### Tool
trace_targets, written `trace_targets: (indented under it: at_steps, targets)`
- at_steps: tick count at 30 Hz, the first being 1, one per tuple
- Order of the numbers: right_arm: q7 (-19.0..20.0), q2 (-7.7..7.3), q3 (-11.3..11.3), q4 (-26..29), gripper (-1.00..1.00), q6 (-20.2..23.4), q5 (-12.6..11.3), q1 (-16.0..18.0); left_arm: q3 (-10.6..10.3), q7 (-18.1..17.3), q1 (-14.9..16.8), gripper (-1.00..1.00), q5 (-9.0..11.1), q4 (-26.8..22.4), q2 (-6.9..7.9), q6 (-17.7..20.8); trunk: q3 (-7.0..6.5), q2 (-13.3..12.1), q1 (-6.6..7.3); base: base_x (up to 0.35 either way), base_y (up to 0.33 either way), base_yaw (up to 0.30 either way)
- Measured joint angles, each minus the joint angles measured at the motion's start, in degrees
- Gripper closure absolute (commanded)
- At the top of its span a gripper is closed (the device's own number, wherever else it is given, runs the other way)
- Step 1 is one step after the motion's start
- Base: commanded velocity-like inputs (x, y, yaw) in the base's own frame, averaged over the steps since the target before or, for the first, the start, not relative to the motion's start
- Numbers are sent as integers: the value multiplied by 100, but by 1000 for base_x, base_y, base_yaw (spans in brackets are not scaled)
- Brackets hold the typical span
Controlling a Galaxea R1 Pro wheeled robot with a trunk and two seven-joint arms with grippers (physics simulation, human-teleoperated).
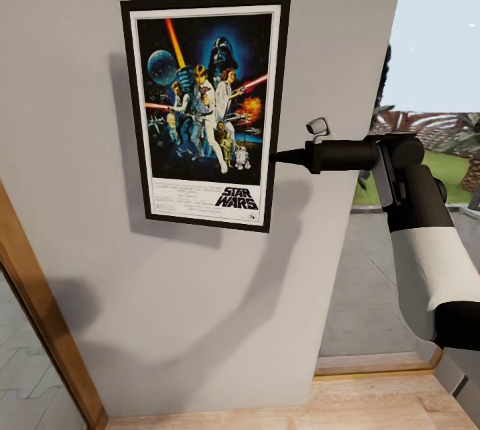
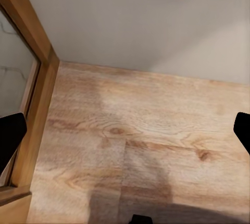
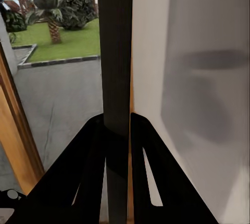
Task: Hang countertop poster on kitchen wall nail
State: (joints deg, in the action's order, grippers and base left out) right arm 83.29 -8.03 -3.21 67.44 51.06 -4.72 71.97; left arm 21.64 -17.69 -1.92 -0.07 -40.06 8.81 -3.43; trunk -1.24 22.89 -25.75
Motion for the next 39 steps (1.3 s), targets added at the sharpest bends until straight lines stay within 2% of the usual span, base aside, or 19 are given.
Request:
trace_targets:
  at_steps: [27,39]
  targets:
    - [0,0,0,0,100,0,0,0,0,-1,0,-100,0,0,0,0,0,0,-1,36,0,0]
    - [0,0,0,0,100,0,0,0,7,0,0,-100,0,0,0,0,0,0,-1,124,0,0]
